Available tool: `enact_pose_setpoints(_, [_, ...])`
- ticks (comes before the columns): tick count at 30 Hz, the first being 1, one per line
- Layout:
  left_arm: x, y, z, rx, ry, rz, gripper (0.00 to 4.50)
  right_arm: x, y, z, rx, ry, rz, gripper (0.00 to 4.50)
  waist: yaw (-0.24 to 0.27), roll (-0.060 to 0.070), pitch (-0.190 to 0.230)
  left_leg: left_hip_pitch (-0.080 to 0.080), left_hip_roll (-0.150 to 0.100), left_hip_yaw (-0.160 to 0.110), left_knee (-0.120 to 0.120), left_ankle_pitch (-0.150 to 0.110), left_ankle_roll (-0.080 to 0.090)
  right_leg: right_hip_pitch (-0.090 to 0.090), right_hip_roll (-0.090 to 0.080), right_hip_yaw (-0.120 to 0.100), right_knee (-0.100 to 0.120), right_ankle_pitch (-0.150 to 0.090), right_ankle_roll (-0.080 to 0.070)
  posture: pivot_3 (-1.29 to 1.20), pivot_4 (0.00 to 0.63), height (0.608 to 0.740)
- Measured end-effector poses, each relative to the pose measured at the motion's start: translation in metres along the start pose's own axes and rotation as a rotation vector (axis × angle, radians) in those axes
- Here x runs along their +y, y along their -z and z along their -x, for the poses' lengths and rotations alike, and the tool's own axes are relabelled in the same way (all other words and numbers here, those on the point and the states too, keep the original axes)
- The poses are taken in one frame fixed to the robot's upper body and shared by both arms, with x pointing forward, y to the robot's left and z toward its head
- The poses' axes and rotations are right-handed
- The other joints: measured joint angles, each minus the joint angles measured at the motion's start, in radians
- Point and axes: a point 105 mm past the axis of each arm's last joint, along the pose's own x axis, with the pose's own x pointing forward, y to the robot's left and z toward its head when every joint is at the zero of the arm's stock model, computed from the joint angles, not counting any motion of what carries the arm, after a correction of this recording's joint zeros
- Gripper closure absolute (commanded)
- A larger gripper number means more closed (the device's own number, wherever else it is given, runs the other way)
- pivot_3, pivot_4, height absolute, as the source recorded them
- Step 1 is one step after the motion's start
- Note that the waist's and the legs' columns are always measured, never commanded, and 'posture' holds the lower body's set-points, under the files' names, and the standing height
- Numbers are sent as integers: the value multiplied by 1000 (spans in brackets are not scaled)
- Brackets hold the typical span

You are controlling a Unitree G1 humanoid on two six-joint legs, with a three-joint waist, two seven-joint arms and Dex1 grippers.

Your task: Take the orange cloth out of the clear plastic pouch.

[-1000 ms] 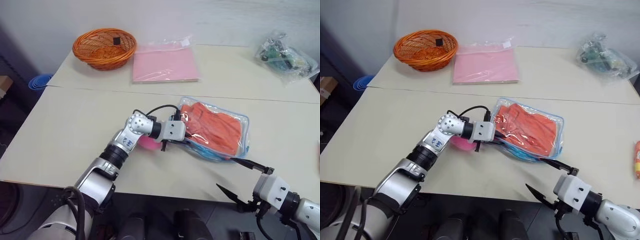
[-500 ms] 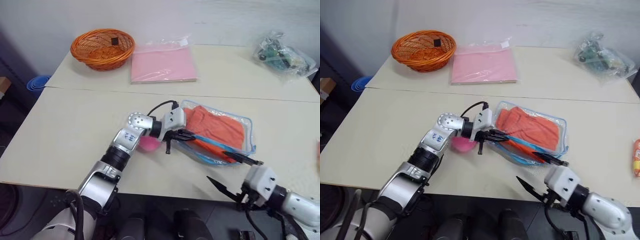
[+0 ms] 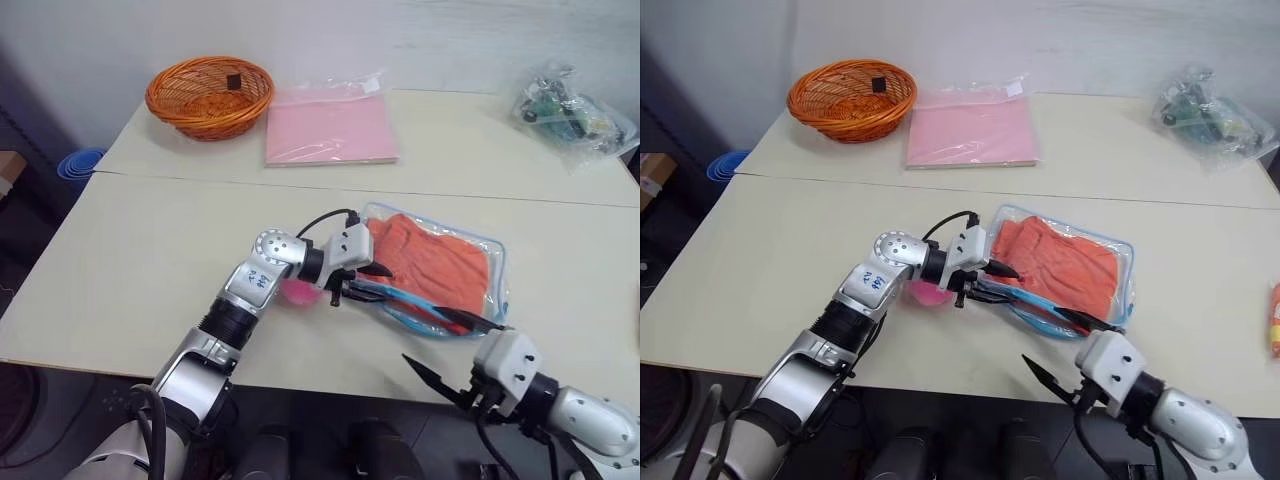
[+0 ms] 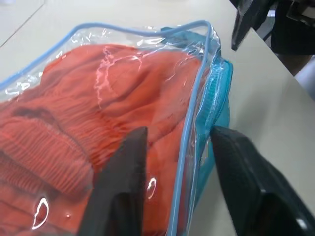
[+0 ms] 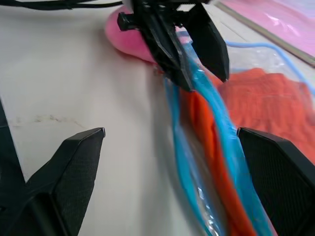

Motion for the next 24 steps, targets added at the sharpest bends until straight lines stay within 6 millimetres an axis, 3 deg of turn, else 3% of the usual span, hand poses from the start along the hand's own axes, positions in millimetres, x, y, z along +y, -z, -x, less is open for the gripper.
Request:
enact_pose_setpoints(2, [0,-1,-1,-2,-5,-18,1978,0,2,5,13,4,-3,0,0,0,0,0,0,0,0,0,0,0,0,0,0,0,0,0,150,740])
enact_pose_setpoints(5, [0,-2,-3,-11,-3,-25,2598,0,3,9,17,4,1,0,-1,0,0,0,0,0,0,0,0,0,0,0,0,0,0,0,150,740])
enact_pose_setpoints(11, [-1,-1,-5,-6,5,-23,4434,-1,1,10,10,5,19,0,-1,0,0,0,0,0,0,0,0,0,0,0,0,0,0,0,150,740])
enact_pose_setpoints(20, [4,-8,-13,-65,-35,134,4475,14,-11,-20,-13,-48,-5,0,-1,0,0,0,0,0,0,0,0,0,0,0,0,0,0,0,150,740])
enact_pose_setpoints(24, [6,-9,-13,-56,-44,161,4475,11,-11,-32,-2,-26,-35,0,-1,0,0,0,0,0,0,0,0,0,0,0,0,0,0,0,150,740])
